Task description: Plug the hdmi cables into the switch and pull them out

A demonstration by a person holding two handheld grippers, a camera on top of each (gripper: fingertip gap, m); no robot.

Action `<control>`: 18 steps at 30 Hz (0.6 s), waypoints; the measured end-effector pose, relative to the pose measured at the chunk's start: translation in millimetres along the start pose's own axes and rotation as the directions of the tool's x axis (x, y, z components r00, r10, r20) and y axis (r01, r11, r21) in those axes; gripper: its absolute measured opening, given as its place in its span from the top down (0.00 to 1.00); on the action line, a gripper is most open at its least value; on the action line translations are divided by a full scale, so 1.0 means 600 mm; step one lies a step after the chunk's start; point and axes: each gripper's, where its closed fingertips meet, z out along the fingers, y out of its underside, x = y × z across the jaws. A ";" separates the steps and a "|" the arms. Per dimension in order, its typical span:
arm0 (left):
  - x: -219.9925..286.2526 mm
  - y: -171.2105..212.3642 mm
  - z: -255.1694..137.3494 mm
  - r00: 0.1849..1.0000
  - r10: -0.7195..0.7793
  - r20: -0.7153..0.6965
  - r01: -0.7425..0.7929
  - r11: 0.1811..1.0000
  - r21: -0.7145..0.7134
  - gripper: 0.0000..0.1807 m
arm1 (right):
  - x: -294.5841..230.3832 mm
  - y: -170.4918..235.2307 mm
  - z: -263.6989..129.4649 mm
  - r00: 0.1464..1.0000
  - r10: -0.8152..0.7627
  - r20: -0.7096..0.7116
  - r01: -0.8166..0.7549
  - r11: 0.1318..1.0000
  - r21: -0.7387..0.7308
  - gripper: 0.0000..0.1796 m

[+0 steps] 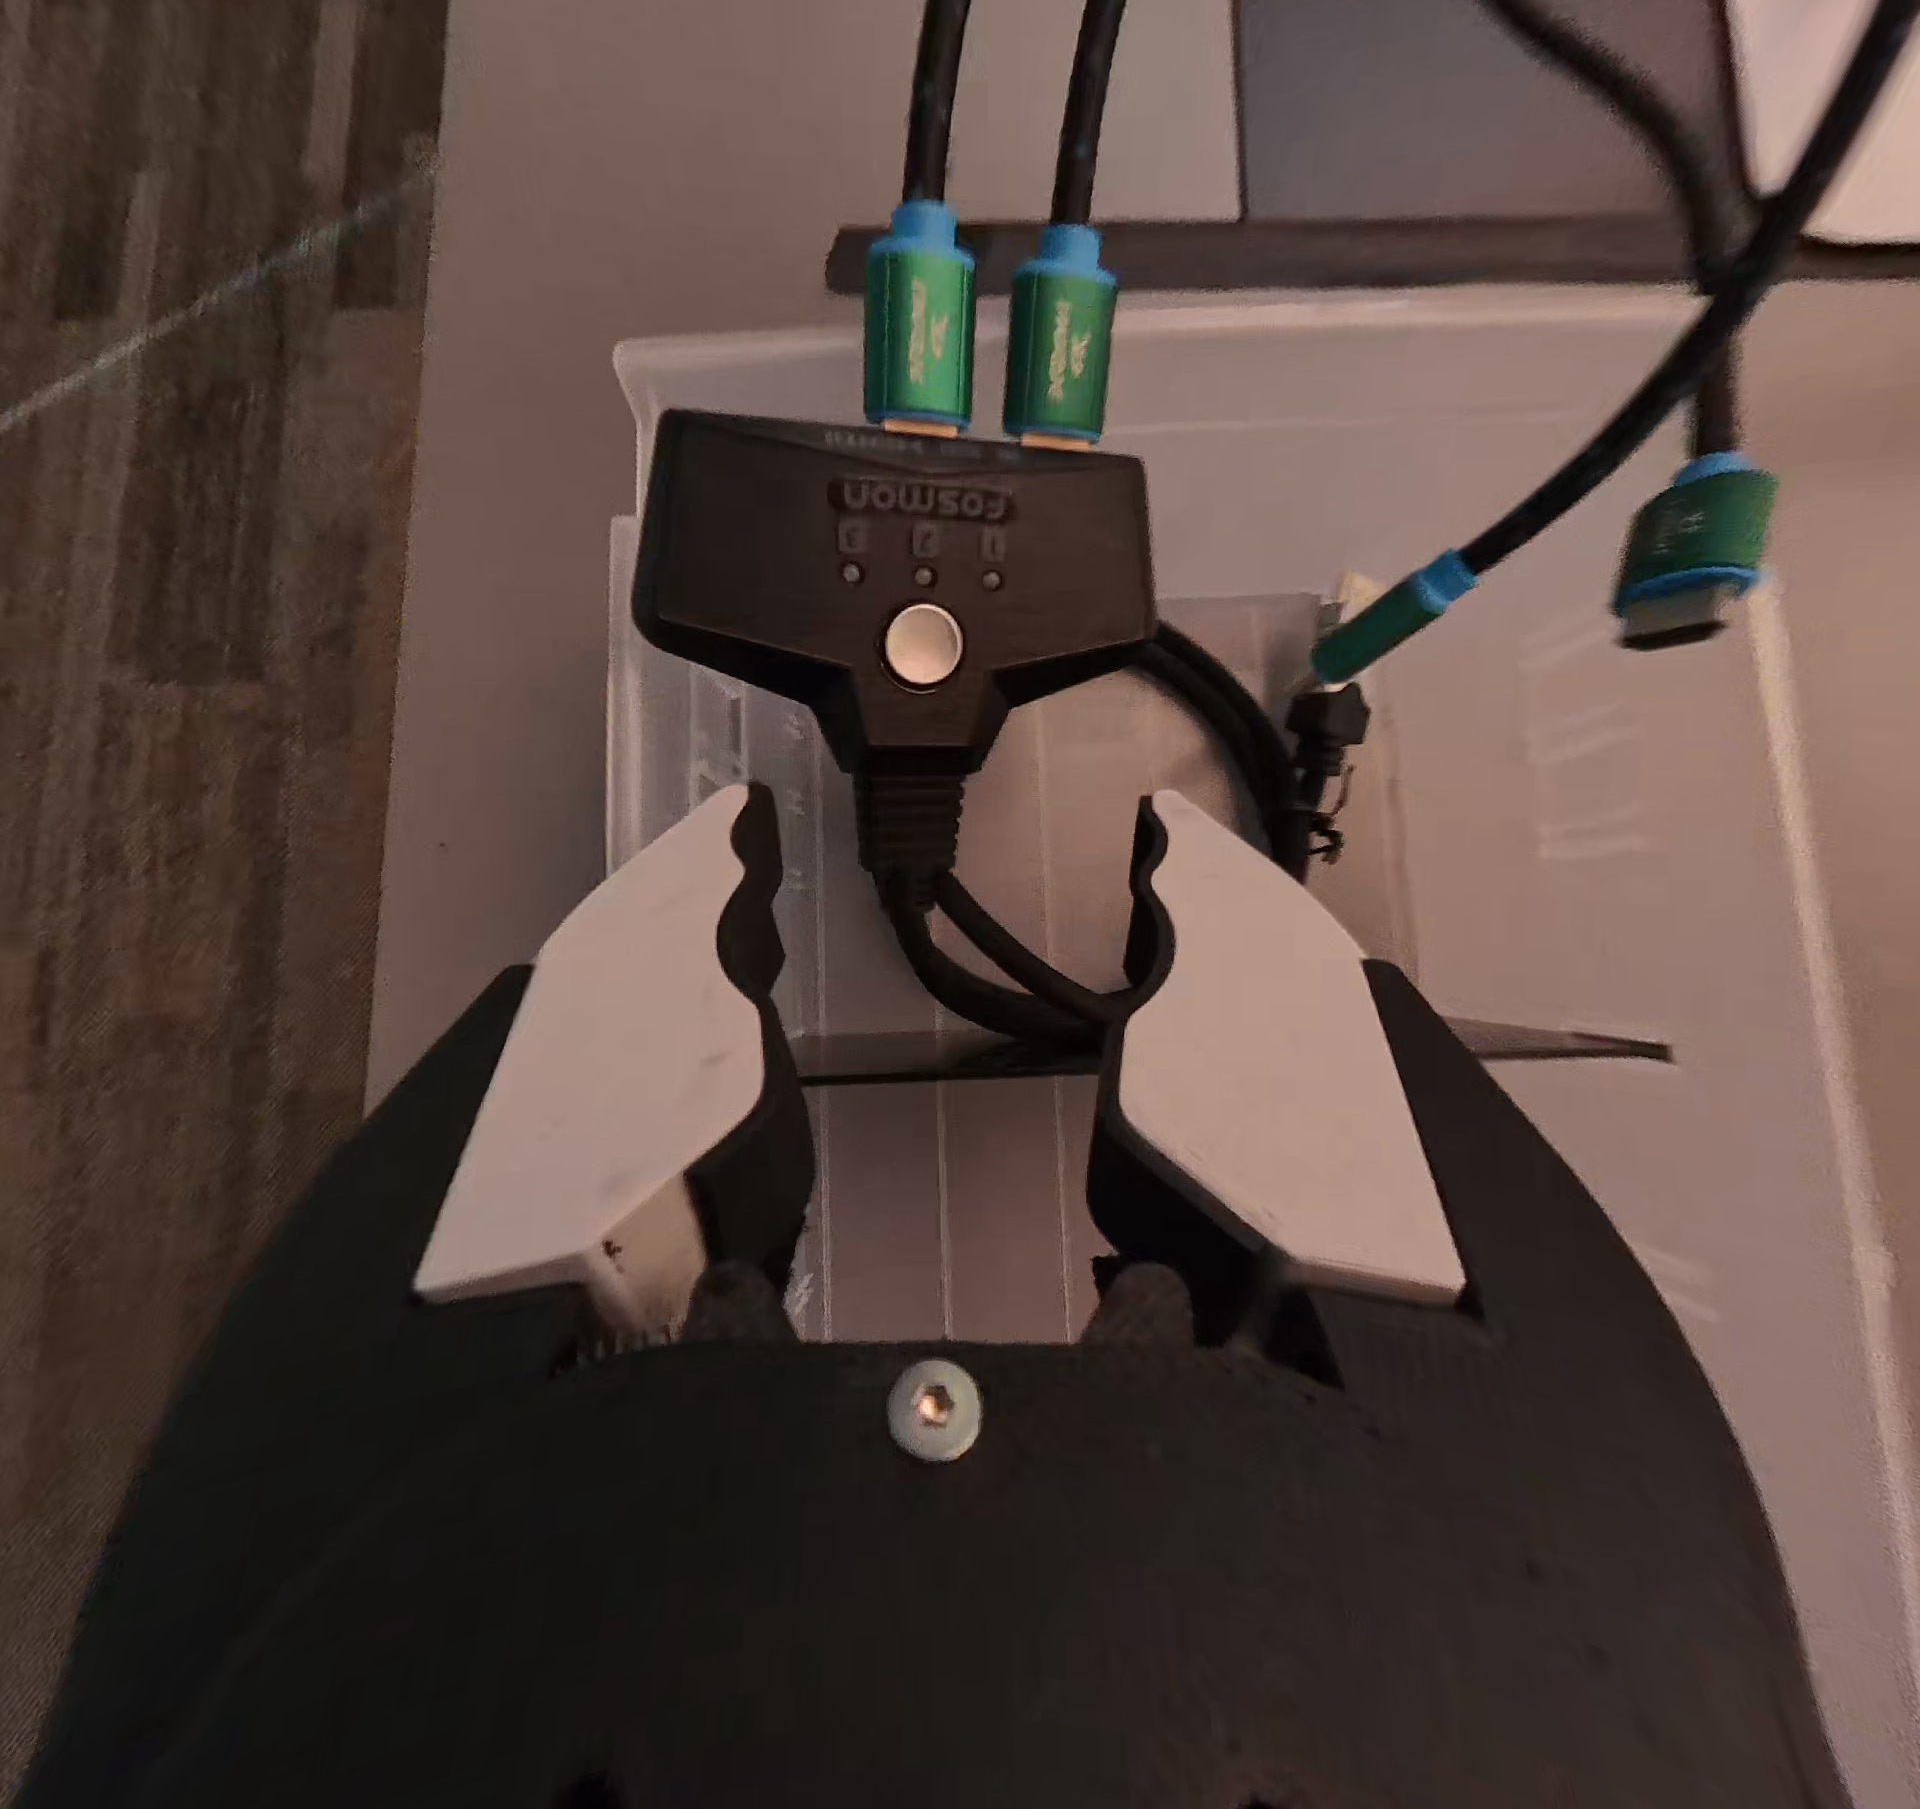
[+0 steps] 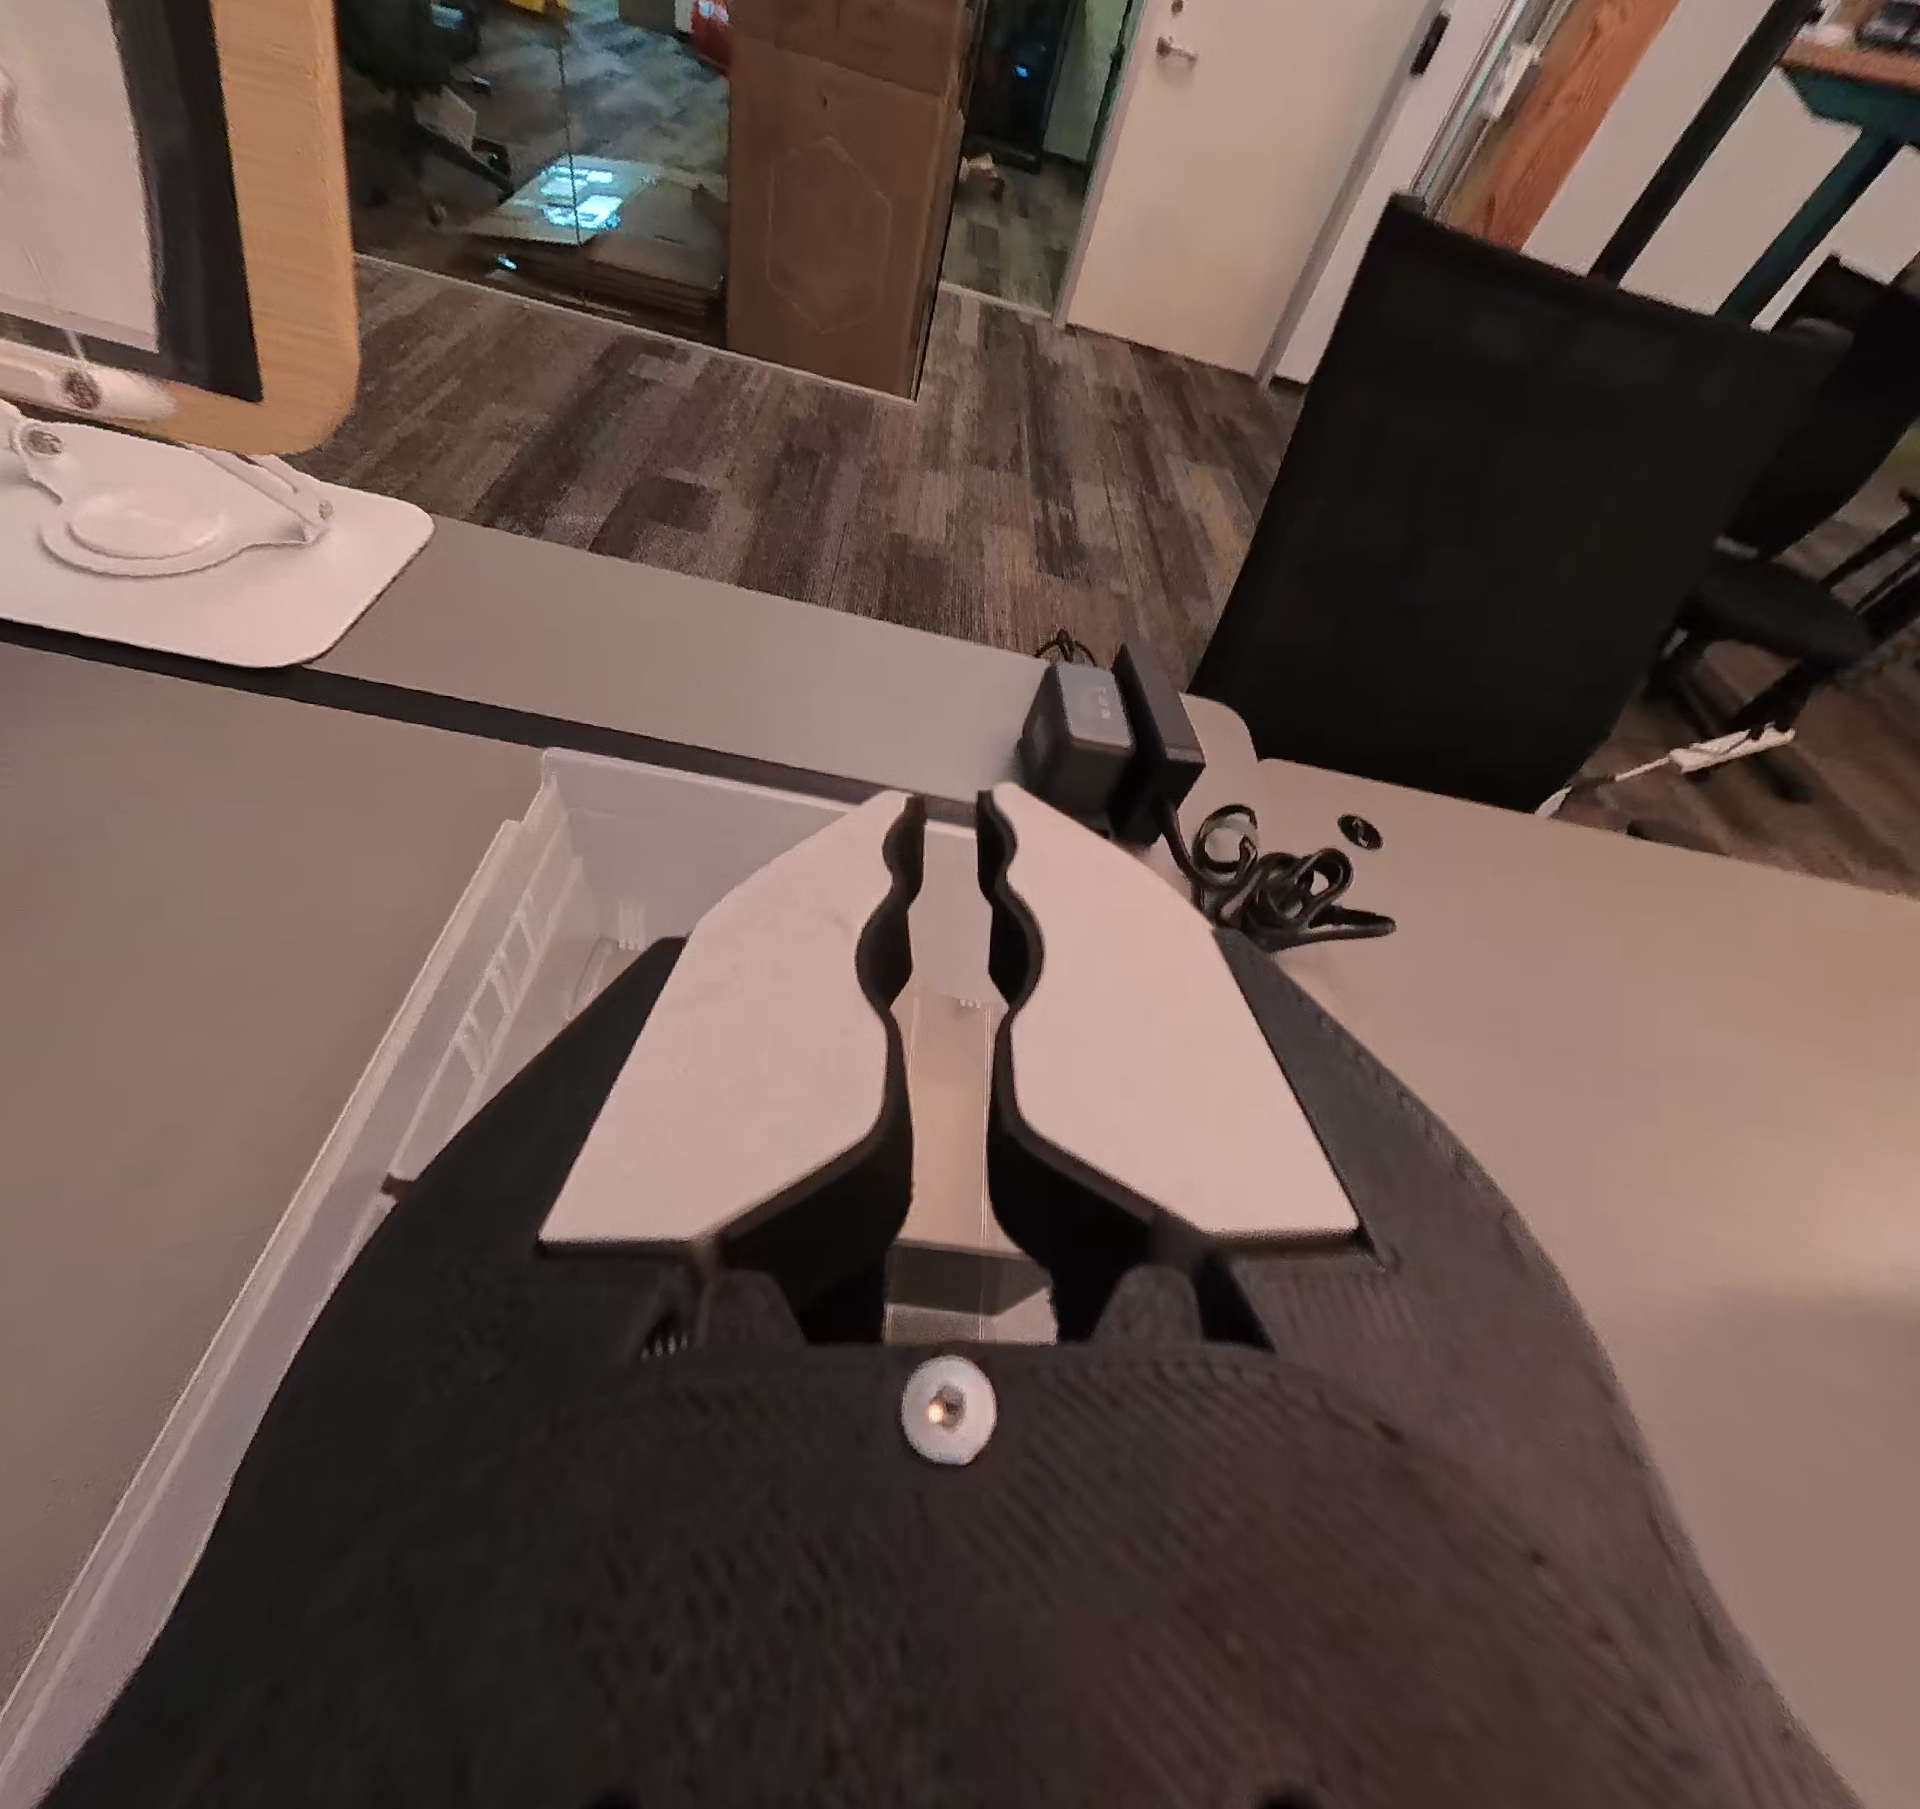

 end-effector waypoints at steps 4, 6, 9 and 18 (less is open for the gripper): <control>-0.015 0.014 0.029 0.994 0.044 0.096 -0.037 0.997 -0.069 0.67 | -0.015 -0.015 -0.004 0.999 -0.032 0.038 0.030 0.998 0.046 0.95; -0.027 0.019 0.038 0.986 0.061 0.157 -0.048 0.995 -0.085 0.70 | -0.023 -0.021 -0.004 0.997 -0.066 0.051 0.062 0.996 0.069 0.95; -0.026 0.014 0.047 0.988 0.037 0.149 -0.028 0.998 -0.062 0.72 | -0.033 -0.026 -0.003 0.992 -0.110 0.055 0.105 0.991 0.083 0.95; -0.012 0.035 0.094 0.994 -0.078 0.071 0.089 0.982 -0.168 0.82 | -0.065 -0.006 0.017 0.971 -0.215 0.104 0.215 0.977 0.009 0.95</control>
